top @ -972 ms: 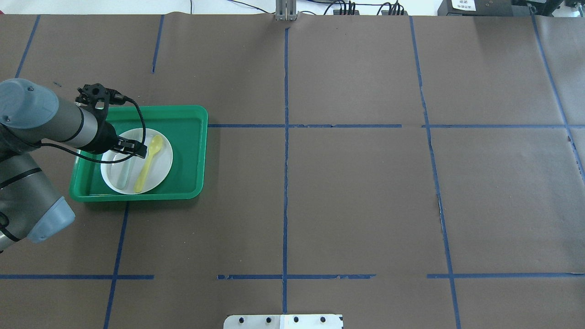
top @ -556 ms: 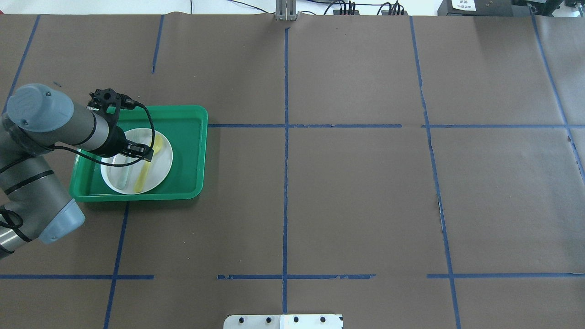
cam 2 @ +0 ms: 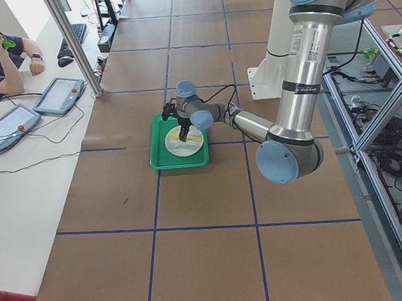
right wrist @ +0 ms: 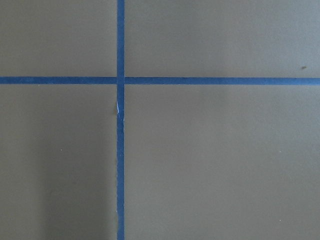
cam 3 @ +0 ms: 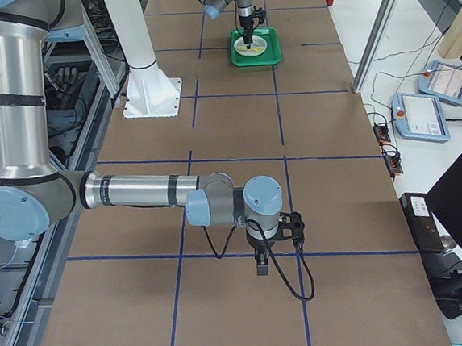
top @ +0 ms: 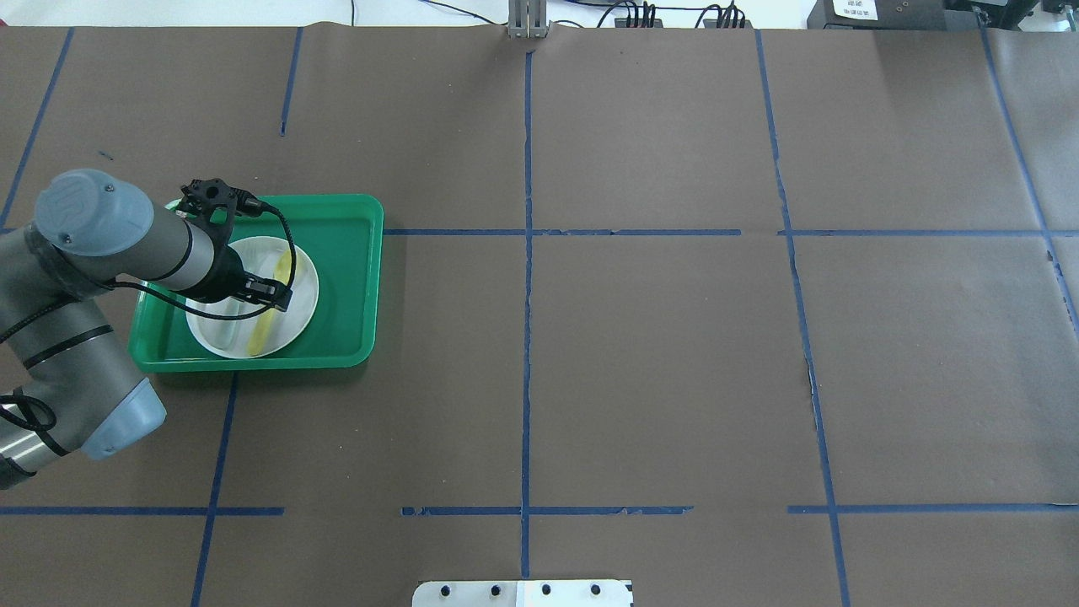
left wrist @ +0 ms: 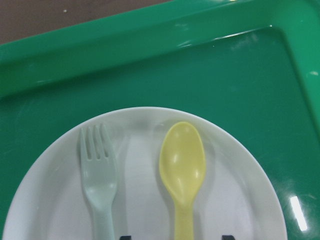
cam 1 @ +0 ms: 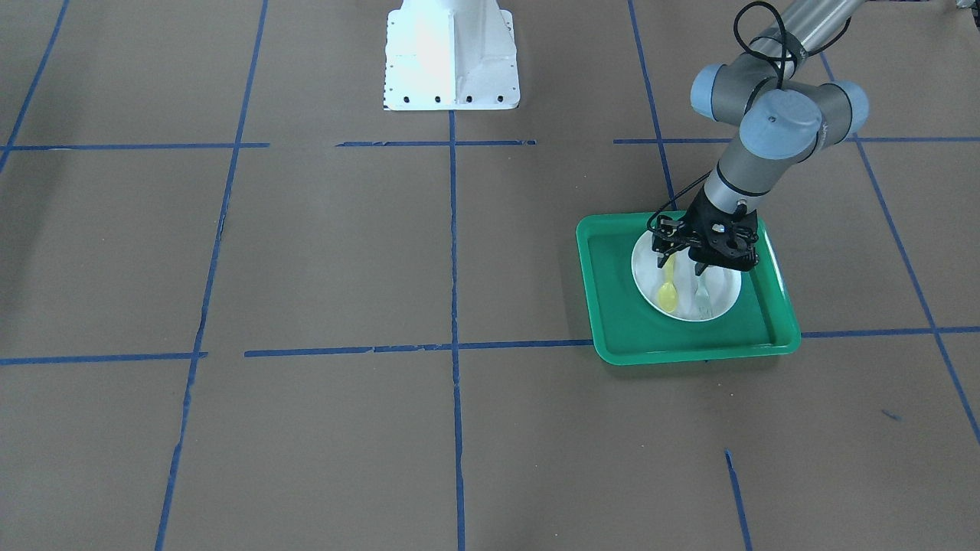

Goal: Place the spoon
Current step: 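Lower the left gripper and close it on the yellow spoon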

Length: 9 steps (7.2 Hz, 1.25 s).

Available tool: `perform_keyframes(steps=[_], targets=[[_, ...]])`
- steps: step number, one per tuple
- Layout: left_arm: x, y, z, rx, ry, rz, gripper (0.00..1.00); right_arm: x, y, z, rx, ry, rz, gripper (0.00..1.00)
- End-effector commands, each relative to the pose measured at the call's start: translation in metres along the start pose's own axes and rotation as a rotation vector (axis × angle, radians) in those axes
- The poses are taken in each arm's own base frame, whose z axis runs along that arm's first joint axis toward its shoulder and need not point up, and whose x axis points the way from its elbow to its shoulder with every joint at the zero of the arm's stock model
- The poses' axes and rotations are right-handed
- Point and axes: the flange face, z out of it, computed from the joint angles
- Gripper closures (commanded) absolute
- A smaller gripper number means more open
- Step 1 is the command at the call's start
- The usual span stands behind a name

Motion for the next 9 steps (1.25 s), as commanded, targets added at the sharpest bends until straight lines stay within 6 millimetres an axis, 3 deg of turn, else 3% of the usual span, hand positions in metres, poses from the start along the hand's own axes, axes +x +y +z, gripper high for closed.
perform_keyframes(steps=[1,4,5,6,8,9], targets=[[0.0032,0.0032,0.0035,-0.008,0.001,0.003,0.32,0.0002,0.0004,0.0002,0.0,0.0,0.0,0.0],[0.0042,0.0068,0.01,-0.019,-0.001,0.007,0.32,0.0003,0.0005,0.0003,-0.001,0.0,0.001,0.0],[0.0027,0.007,0.0119,-0.022,-0.004,0.006,0.36,-0.0001,-0.0004,-0.0003,0.001,0.001,-0.001,0.0],[0.0027,0.007,0.0119,-0.022,-0.005,0.006,0.41,0.0003,0.0005,0.0003,-0.001,0.0,0.001,0.0],[0.0033,0.007,0.0112,-0.022,-0.002,0.003,0.66,0.0003,0.0005,0.0003,-0.001,0.0,0.001,0.0],[0.0031,0.0071,0.0114,-0.023,-0.003,0.002,0.71,0.0002,0.0004,0.0002,0.0,0.0,0.0,0.0]])
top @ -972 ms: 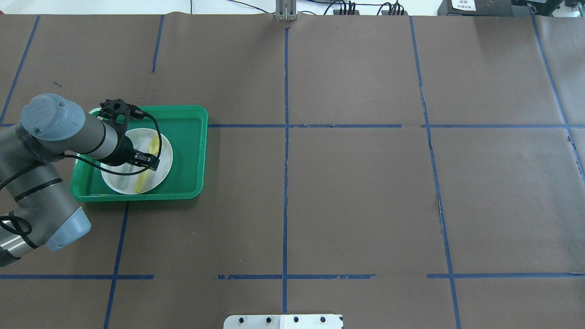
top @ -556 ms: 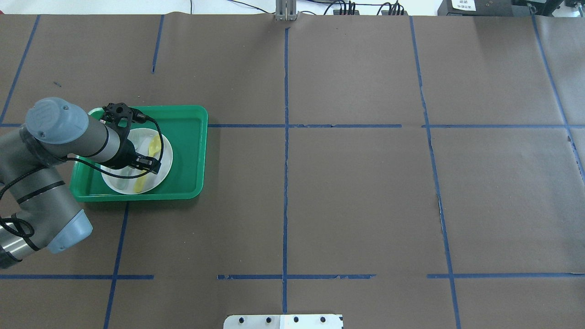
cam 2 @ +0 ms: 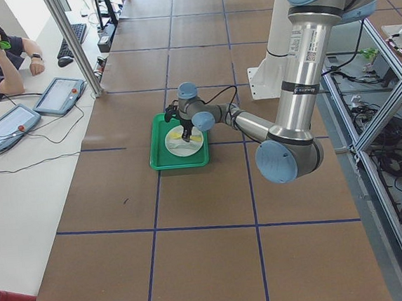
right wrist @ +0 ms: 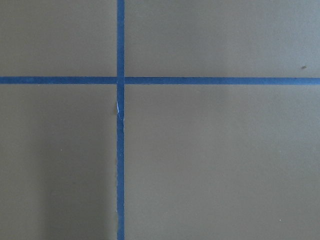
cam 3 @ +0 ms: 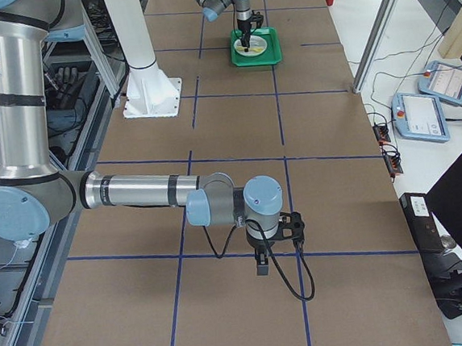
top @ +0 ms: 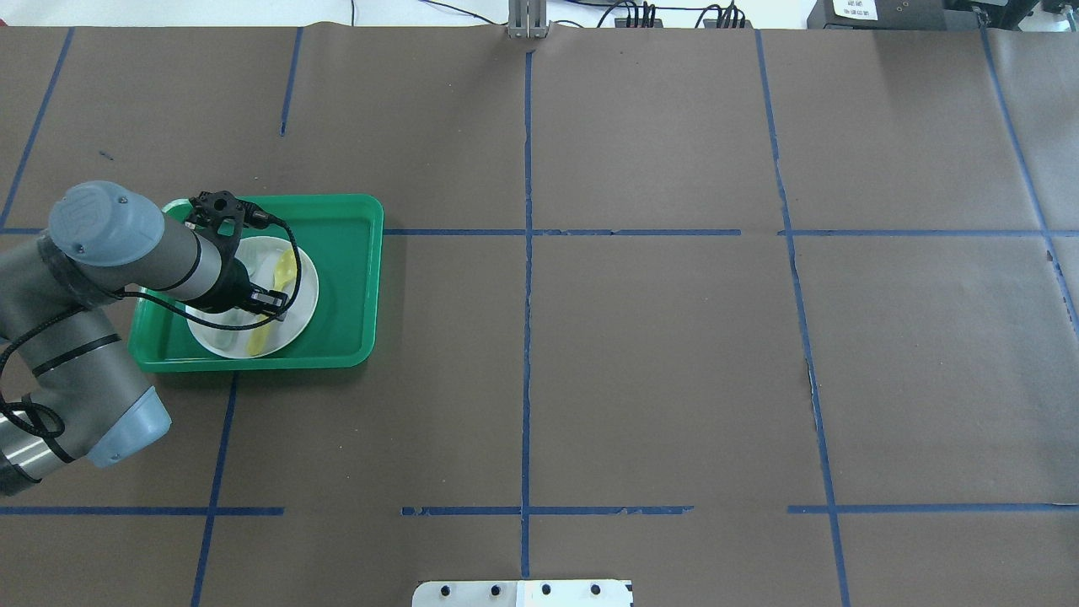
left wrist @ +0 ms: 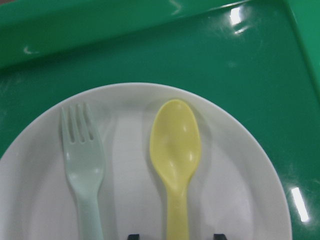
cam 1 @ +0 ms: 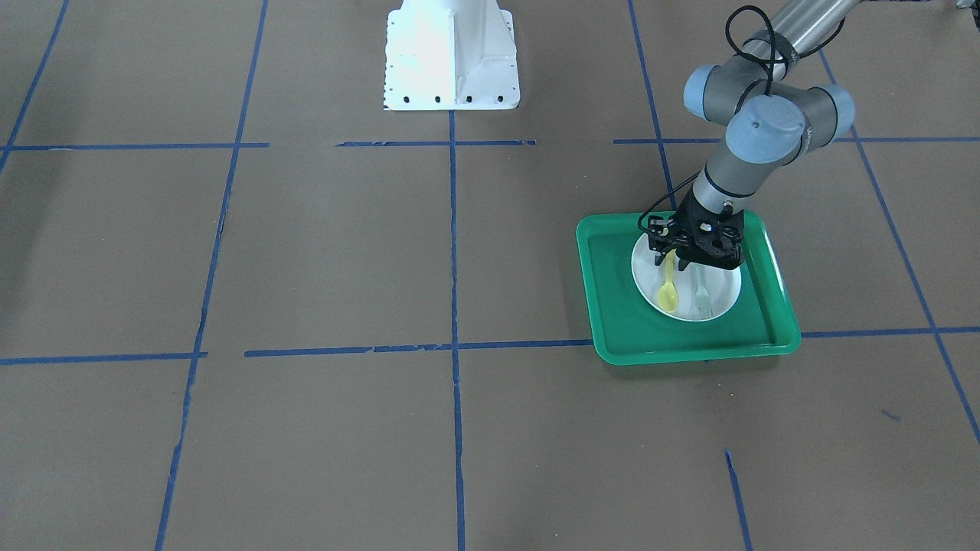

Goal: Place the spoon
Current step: 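Lower the left gripper and close it on the yellow spoon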

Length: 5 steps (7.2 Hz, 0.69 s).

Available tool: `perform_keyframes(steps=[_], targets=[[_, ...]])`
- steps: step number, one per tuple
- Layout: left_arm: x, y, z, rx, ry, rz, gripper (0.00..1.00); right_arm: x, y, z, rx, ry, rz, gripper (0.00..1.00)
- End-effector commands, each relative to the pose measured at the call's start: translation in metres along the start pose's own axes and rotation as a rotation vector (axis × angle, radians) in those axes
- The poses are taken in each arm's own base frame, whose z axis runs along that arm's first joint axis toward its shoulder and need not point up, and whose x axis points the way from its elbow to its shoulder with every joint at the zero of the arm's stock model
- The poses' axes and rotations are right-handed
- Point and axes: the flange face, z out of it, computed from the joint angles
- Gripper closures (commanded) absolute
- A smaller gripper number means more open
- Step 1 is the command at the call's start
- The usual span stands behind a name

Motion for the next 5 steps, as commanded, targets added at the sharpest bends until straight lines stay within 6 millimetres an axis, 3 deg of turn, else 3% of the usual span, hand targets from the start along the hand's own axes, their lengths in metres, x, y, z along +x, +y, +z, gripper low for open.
perform_keyframes(steps=[1,2,3,5], targets=[[0.0,0.0001,0.0,-0.001,0.0,-0.001,0.71,-0.0004,-0.0006,-0.0005,0.002,0.0,-0.001,0.0],[0.0005,0.0001,-0.0006,-0.001,0.002,0.0,0.72,0.0001,0.0002,0.0002,-0.001,0.0,0.0,0.0],[0.0015,0.0002,-0.0017,-0.001,0.004,0.0,0.85,-0.0003,-0.0005,-0.0003,0.001,0.0,0.0,0.0],[0.0026,-0.001,-0.0076,0.004,0.01,-0.001,0.98,0.0,0.0001,0.0001,0.001,0.0,-0.001,0.0]])
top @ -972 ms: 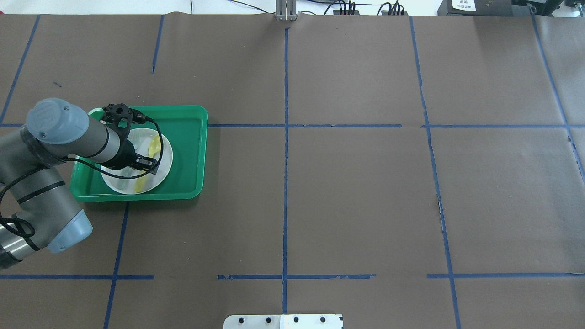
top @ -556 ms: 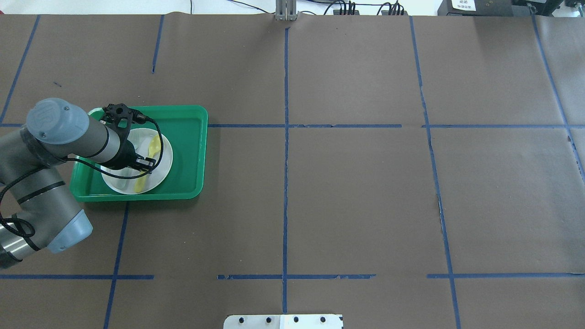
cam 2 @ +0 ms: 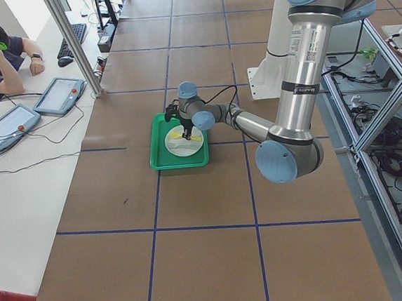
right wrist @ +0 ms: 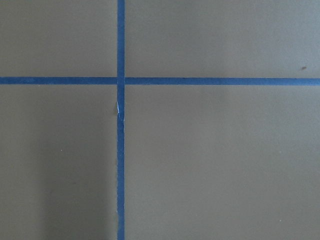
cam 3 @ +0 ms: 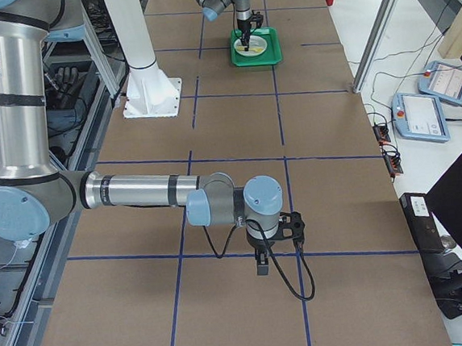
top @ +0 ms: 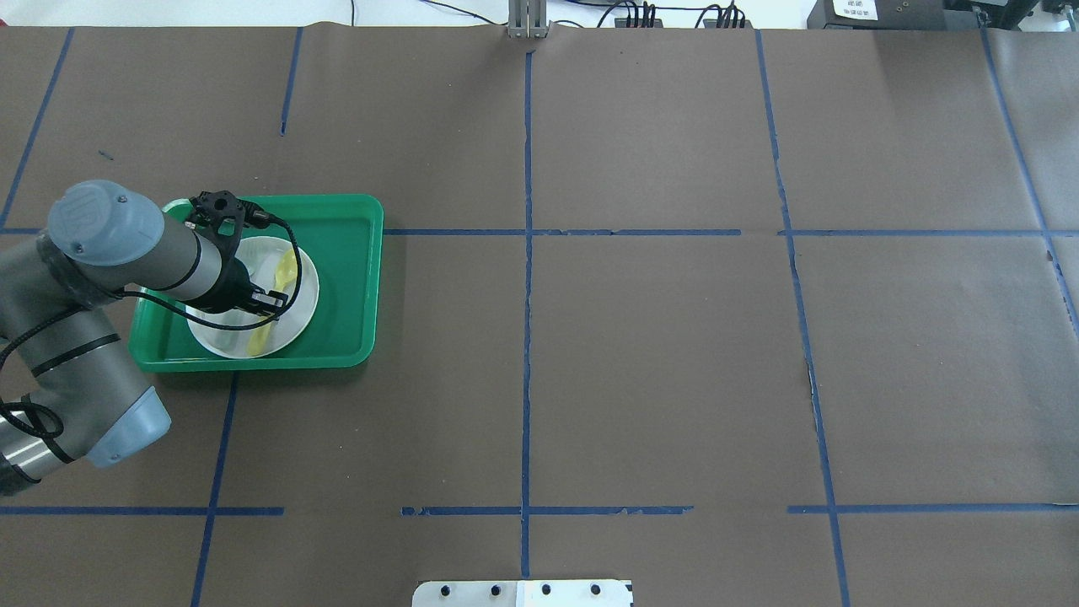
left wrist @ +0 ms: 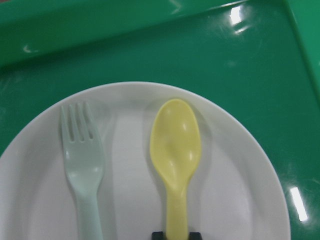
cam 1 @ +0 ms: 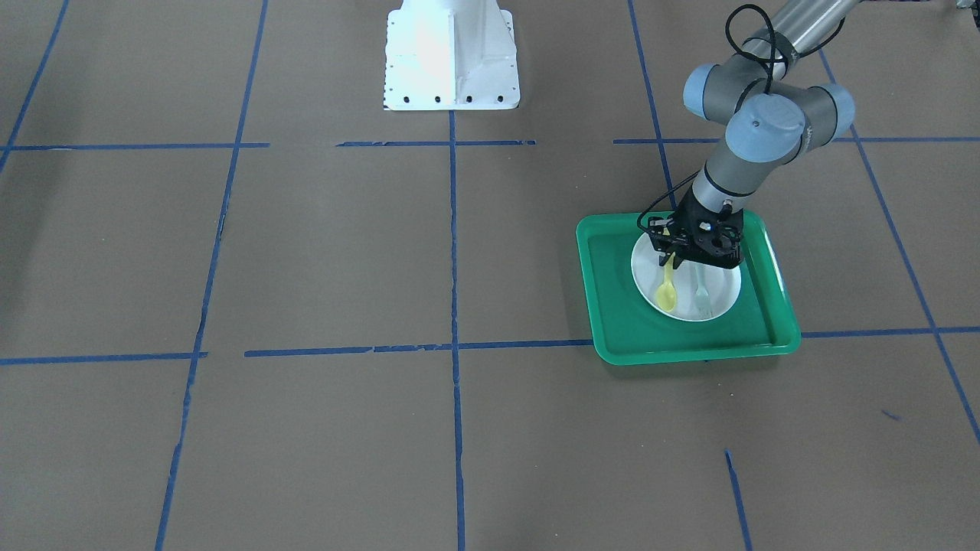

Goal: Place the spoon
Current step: 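Lower the left gripper and close it on the yellow spoon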

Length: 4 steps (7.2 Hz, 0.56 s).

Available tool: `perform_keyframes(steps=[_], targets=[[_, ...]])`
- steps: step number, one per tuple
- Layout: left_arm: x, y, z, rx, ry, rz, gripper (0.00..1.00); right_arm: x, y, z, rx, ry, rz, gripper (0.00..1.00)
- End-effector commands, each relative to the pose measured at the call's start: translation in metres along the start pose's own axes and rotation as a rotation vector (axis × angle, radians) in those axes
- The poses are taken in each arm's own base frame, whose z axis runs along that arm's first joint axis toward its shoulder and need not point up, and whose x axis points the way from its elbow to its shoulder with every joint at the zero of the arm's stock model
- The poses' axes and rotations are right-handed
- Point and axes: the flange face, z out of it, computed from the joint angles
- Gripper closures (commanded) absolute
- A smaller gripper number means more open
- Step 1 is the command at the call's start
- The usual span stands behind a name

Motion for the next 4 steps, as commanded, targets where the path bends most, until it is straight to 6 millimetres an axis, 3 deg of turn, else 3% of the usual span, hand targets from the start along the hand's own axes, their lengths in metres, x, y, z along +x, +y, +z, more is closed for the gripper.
perform_keyframes(steps=[1,3,4], targets=[[-0.003,-0.003,-0.009,0.013,0.002,-0.017,0.99,0.0,0.0,0.0,0.001,0.0,-0.001,0.0],[-0.018,-0.018,-0.028,0.046,-0.006,-0.165,1.0,0.0,0.0,0.0,0.0,0.0,0.0,0.0],[-0.016,-0.021,-0.028,0.043,-0.008,-0.242,1.0,0.0,0.0,0.0,0.0,0.0,0.0,0.0]])
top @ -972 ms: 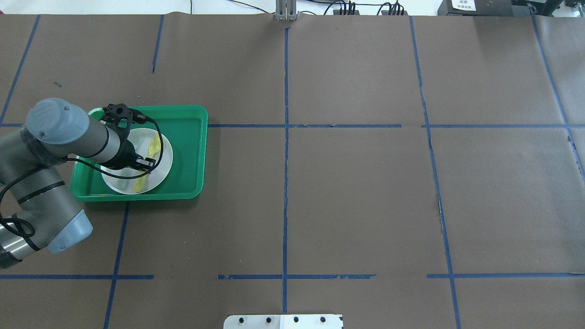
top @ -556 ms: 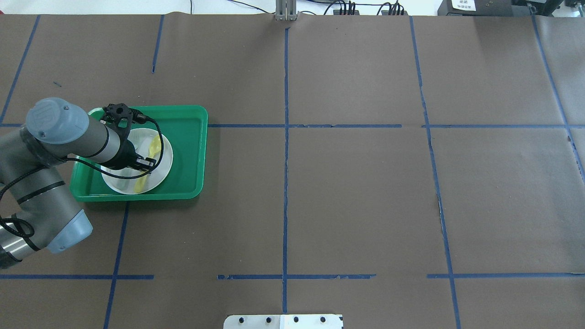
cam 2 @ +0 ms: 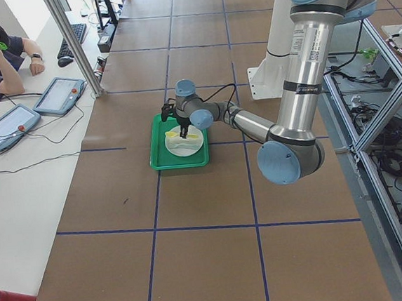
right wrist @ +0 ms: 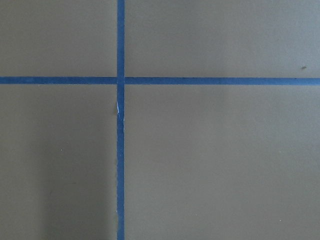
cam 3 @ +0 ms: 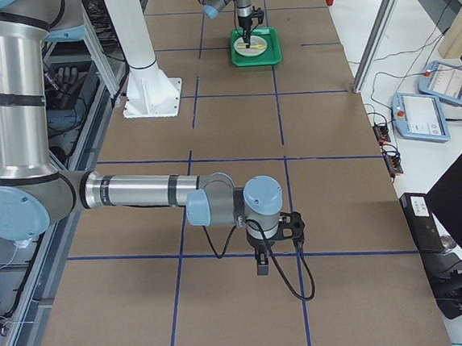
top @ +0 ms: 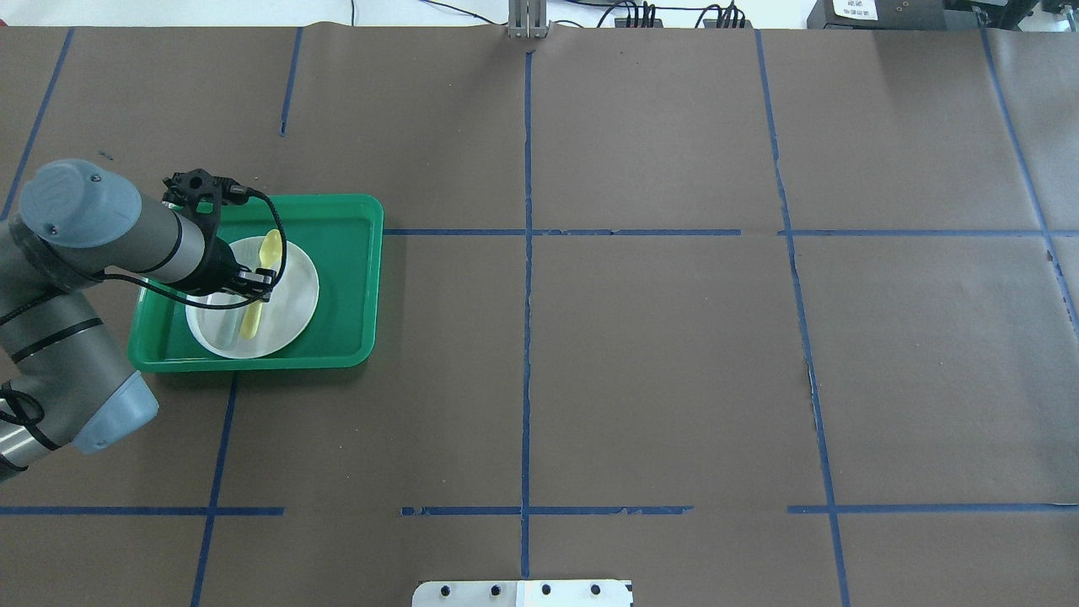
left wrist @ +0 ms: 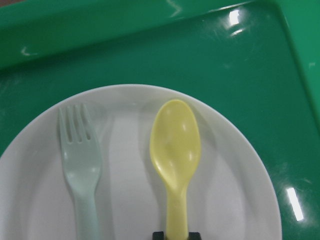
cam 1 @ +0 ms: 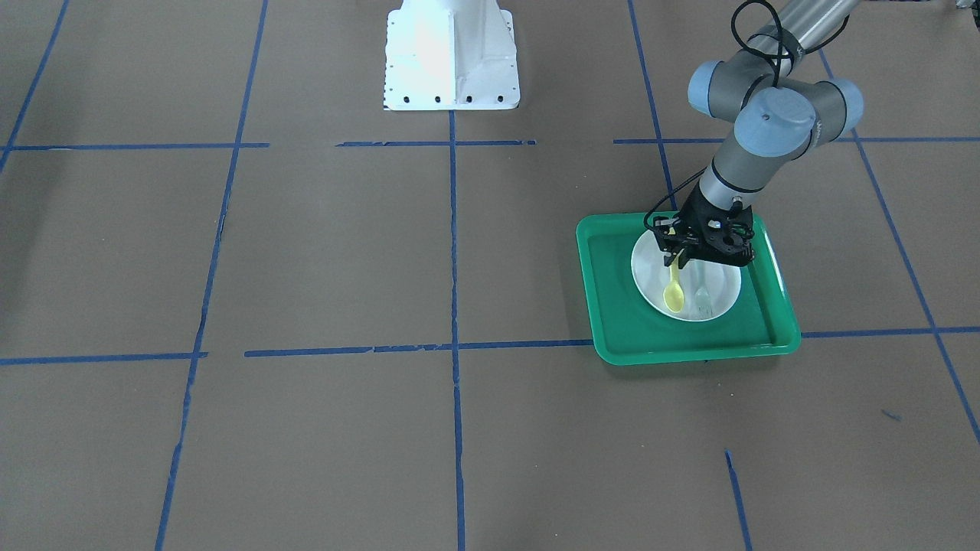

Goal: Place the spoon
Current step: 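Carry the yellow spoon off the plate and lower it onto the tray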

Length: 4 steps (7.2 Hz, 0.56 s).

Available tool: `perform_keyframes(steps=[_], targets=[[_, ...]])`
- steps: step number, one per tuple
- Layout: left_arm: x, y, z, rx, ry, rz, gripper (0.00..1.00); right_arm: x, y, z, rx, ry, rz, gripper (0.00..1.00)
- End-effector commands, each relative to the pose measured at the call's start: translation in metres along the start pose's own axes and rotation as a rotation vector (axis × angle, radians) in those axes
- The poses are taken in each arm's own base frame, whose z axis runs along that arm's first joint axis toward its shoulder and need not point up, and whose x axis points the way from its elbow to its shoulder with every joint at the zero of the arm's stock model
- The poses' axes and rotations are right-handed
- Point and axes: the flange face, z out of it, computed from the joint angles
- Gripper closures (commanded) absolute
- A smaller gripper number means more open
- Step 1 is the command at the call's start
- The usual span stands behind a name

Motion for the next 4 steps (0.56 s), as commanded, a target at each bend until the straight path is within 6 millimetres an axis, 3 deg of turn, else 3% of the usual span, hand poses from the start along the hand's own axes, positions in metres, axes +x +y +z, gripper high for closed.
perform_keyframes(steps=[1,3,4], targets=[[0.012,-0.013,-0.009,0.016,0.007,-0.125,1.0,0.0,-0.001,0.0,0.0,0.0,0.0,0.0],[0.067,-0.041,-0.019,0.003,-0.004,-0.179,1.0,0.0,0.0,0.0,0.0,0.0,0.0,0.0],[0.081,-0.035,-0.014,-0.007,0.0,-0.167,1.0,0.0,-0.001,0.0,0.0,0.0,0.0,0.0]])
